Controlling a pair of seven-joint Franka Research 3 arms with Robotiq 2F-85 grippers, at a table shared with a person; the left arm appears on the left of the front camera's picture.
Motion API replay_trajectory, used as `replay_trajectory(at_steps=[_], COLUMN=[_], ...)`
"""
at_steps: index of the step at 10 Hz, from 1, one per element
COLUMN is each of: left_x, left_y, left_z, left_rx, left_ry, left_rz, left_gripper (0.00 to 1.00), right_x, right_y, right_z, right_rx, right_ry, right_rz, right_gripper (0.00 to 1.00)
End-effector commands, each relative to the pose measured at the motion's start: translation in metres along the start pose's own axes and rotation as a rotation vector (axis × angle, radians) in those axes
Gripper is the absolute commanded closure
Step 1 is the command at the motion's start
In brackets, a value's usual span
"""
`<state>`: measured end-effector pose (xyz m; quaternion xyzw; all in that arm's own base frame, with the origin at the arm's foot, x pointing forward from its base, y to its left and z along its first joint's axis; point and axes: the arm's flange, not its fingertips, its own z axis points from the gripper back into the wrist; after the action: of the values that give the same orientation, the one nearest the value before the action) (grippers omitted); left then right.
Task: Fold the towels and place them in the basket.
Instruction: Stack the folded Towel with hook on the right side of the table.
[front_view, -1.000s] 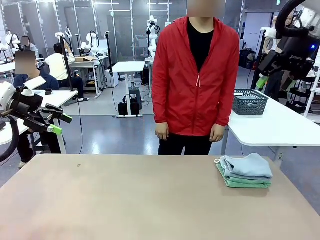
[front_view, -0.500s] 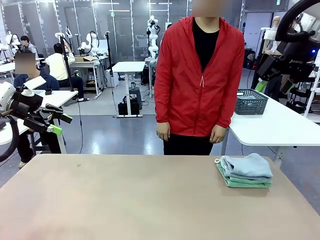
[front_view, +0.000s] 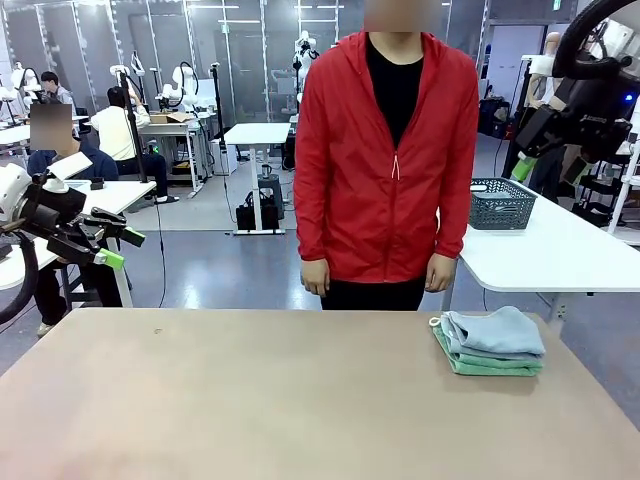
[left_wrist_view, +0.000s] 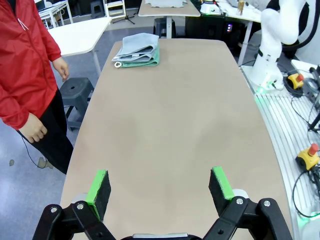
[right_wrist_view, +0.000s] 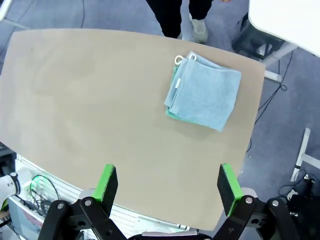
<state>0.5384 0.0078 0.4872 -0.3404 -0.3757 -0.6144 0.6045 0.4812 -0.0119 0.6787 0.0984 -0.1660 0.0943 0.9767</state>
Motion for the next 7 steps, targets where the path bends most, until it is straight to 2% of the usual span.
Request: replay_trajectory(at_steps=[1,7], left_x=[0.0016,0.0016], left_y=[-0.0010,-0.0010], left_z=[0.0003,0.0003], left_rx=[-0.003,-0.003], left_ry=[0.006,0.006], left_rz=[-0.005,-0.005], left_gripper=[0.00,0.00], right_x=[0.0028,0.0028], right_y=[0.0011,0.0011], right_z=[0.0006,0.0006], right_rx=[0.009,0.009], right_ry=[0.006,0.006], right_rz=[-0.005,-0.005], right_gripper=[0.00,0.00])
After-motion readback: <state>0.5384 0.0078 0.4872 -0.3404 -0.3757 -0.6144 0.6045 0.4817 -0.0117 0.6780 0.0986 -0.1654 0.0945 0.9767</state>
